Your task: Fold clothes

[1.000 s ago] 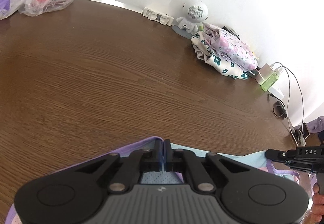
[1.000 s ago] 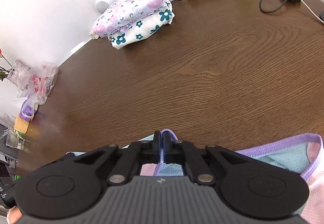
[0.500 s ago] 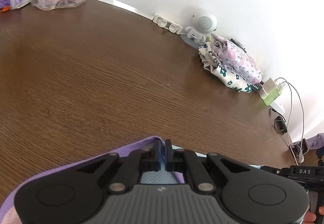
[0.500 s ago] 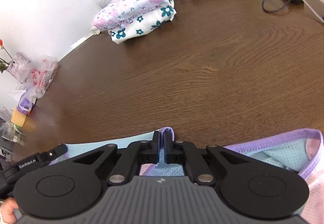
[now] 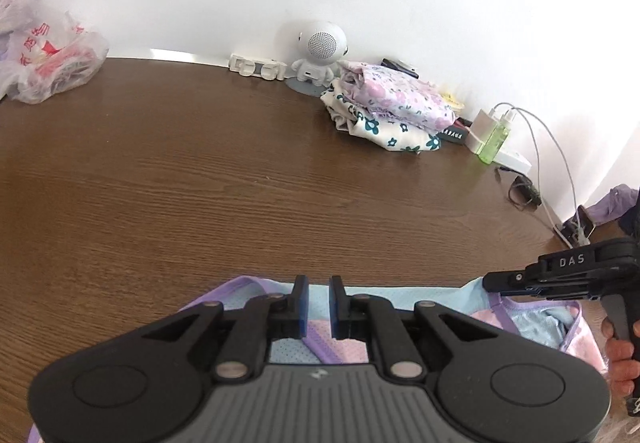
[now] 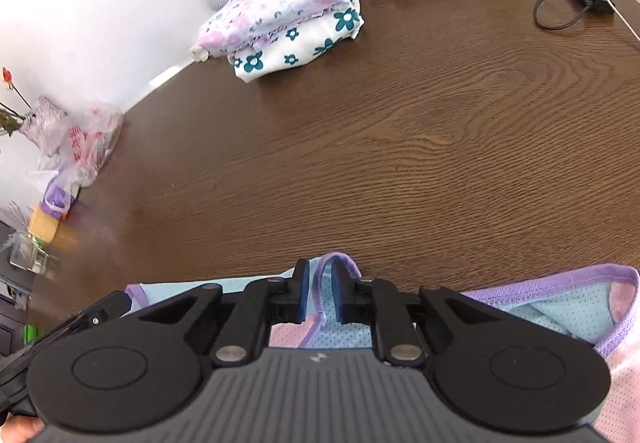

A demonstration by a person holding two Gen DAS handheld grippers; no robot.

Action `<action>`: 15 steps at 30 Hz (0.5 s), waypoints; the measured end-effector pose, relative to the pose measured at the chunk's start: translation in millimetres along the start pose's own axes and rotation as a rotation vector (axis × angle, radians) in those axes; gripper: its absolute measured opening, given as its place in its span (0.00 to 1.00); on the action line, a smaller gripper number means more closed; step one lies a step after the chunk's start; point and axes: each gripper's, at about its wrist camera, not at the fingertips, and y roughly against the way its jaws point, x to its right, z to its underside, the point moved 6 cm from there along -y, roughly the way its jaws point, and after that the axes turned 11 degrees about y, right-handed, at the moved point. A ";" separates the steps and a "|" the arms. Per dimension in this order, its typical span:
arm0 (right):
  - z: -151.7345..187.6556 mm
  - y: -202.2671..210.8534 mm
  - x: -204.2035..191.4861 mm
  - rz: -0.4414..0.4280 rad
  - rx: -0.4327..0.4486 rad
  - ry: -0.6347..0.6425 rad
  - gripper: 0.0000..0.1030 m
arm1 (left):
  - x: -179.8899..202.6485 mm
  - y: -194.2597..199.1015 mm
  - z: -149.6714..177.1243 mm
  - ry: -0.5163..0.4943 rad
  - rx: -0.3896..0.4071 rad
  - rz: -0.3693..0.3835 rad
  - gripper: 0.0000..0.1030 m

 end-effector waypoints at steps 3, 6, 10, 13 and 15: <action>-2.0 5.4 2.1 0.021 0.013 0.020 0.02 | -4.8 -7.7 3.3 0.003 -0.016 -0.013 0.07; -3.8 5.0 1.9 0.046 0.010 0.060 0.02 | -11.5 -13.2 5.0 0.032 -0.029 -0.020 0.07; -3.8 -2.6 -0.8 0.063 -0.008 0.111 0.02 | -16.7 -14.3 6.0 0.050 -0.026 -0.022 0.07; -1.2 -4.0 1.1 0.043 -0.016 0.084 0.07 | -19.7 -9.4 6.0 0.068 -0.022 -0.023 0.07; 0.5 8.6 2.1 0.013 0.005 0.045 0.13 | -19.0 2.8 4.0 0.074 -0.002 -0.005 0.07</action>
